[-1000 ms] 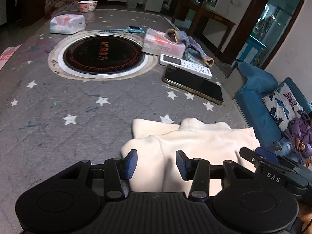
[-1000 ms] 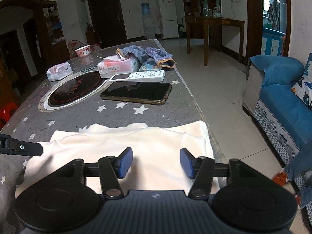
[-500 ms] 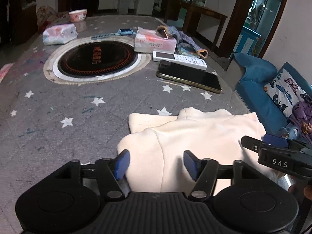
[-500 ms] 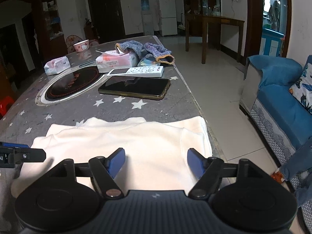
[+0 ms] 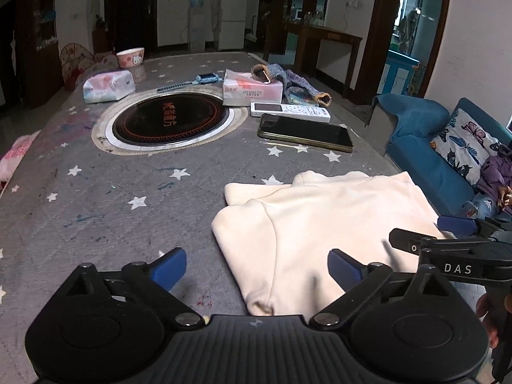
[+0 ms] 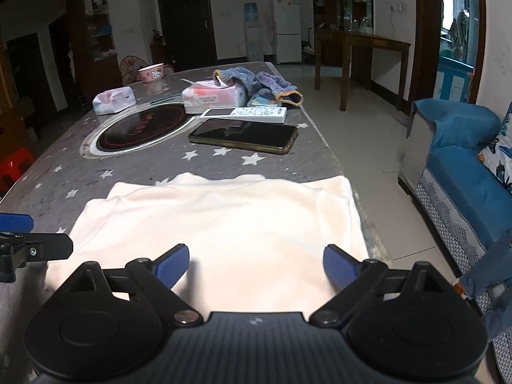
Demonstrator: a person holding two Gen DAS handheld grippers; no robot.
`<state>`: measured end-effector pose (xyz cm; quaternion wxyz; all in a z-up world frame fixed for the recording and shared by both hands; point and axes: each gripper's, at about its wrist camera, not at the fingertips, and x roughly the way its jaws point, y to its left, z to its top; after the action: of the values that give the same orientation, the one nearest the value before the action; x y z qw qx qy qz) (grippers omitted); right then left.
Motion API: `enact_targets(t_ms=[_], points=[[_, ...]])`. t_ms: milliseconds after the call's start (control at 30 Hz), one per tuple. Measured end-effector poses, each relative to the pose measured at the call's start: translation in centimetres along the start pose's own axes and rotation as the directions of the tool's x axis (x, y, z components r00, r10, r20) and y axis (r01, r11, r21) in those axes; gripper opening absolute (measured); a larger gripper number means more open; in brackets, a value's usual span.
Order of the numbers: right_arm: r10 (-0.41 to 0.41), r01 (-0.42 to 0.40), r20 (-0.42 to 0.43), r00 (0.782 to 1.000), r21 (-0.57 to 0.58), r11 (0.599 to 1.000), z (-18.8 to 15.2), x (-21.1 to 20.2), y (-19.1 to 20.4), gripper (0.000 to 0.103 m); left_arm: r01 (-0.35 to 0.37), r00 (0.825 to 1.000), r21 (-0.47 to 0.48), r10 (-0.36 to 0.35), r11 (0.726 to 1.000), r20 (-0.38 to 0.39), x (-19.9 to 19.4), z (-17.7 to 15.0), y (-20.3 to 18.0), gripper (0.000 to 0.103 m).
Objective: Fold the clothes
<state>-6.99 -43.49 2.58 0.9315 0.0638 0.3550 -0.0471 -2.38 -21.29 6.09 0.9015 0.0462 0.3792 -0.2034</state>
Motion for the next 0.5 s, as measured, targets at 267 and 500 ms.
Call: enact_targets(t_ms=[267,500], points=[[0.007,-0.007,0.01,1.0,-0.005,1.0,-1.1,-1.5,1.2,0.101,0.0,0.999,0.01,0.0,1.0,0.033,-2.0,-1.3,0.5,0.103],[0.011,-0.011,0.016,1.0,0.001,1.0,-2.3,-2.7,1.9,0.103,0.005,0.999,0.012,-0.005,1.0,0.041,-3.4,-2.6,0.8,0.103]])
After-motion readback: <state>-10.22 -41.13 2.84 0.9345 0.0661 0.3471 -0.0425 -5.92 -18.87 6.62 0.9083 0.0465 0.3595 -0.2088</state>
